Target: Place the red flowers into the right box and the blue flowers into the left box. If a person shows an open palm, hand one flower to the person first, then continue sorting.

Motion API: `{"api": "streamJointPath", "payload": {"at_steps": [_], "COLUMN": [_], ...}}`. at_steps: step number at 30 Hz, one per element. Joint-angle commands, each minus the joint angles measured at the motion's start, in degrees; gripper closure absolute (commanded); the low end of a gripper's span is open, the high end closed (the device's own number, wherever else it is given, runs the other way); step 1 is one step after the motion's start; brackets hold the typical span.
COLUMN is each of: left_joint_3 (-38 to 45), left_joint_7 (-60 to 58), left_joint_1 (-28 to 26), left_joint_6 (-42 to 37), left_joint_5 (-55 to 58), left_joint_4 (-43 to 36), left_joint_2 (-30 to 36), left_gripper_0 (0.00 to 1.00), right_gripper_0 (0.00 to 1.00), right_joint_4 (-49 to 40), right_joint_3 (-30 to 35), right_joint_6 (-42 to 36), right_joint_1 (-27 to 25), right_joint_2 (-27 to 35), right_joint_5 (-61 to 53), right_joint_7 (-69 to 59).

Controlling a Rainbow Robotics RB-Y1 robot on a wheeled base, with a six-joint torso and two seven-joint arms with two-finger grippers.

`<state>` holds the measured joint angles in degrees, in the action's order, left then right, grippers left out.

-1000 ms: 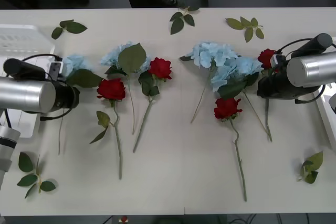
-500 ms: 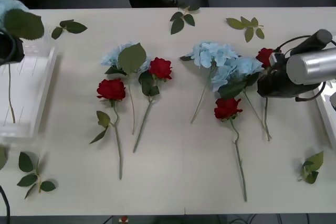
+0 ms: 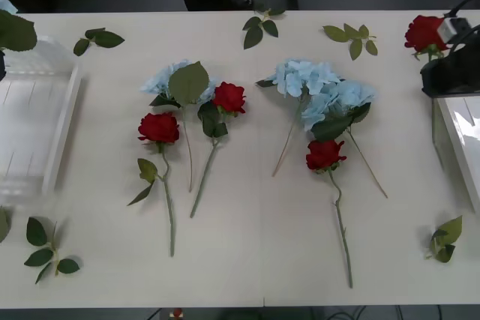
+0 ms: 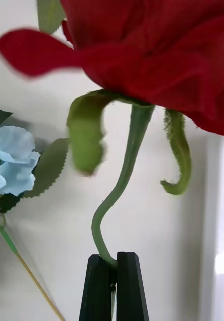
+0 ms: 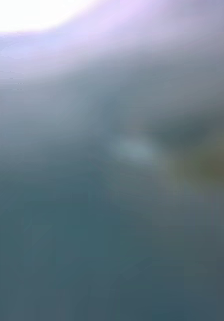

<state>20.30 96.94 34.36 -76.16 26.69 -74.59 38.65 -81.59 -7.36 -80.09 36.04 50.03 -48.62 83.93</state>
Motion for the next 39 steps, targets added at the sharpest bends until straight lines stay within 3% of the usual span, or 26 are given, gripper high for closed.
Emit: {"api": "streamJointPath", "payload": {"at_steps": [1, 7, 16, 22, 29, 34, 39], "left_joint_3": [2.6, 2.6, 1.5, 0.6, 0.2, 0.2, 0.3], "left_joint_7": [5.9, 7.5, 7.9, 8.5, 9.1, 9.5, 9.8], "left_joint_1": [-4.0, -9.8, -14.3, -14.3, -14.5, -14.6, -14.6], "left_joint_6": [0.7, 3.3, 6.5, 7.6, 8.0, 7.9, 7.9], "left_joint_5": [4.4, 14.7, 18.7, 19.7, 19.9, 20.1, 20.3], "left_joint_4": [-1.3, -1.2, -0.9, 3.0, 3.1, 3.1, 3.0], "left_joint_2": [4.2, 8.4, 9.4, 9.3, 9.3, 9.2, 9.3], "left_gripper_0": [1.00, 1.00, 1.00, 1.00, 1.00, 0.91, 0.55], "right_gripper_0": [1.00, 1.00, 1.00, 1.00, 1.00, 1.00, 1.00], "right_joint_4": [-0.3, 4.4, 18.9, 26.0, 26.9, 26.9, 27.6], "right_joint_3": [7.2, 17.9, 24.8, 24.9, 18.3, 16.2, 16.2], "right_joint_6": [-3.5, -8.0, -4.8, 2.0, 11.6, 16.7, 18.5], "right_joint_1": [0.8, -0.3, -2.5, -5.5, -8.0, -8.6, -8.7], "right_joint_2": [5.2, 8.6, 11.1, 11.1, 9.4, 7.2, 5.1], "right_joint_5": [-2.9, -4.7, -4.3, -3.7, -3.0, -2.3, -1.2], "right_joint_7": [9.9, 21.5, 36.4, 42.2, 41.5, 41.2, 41.1]}}
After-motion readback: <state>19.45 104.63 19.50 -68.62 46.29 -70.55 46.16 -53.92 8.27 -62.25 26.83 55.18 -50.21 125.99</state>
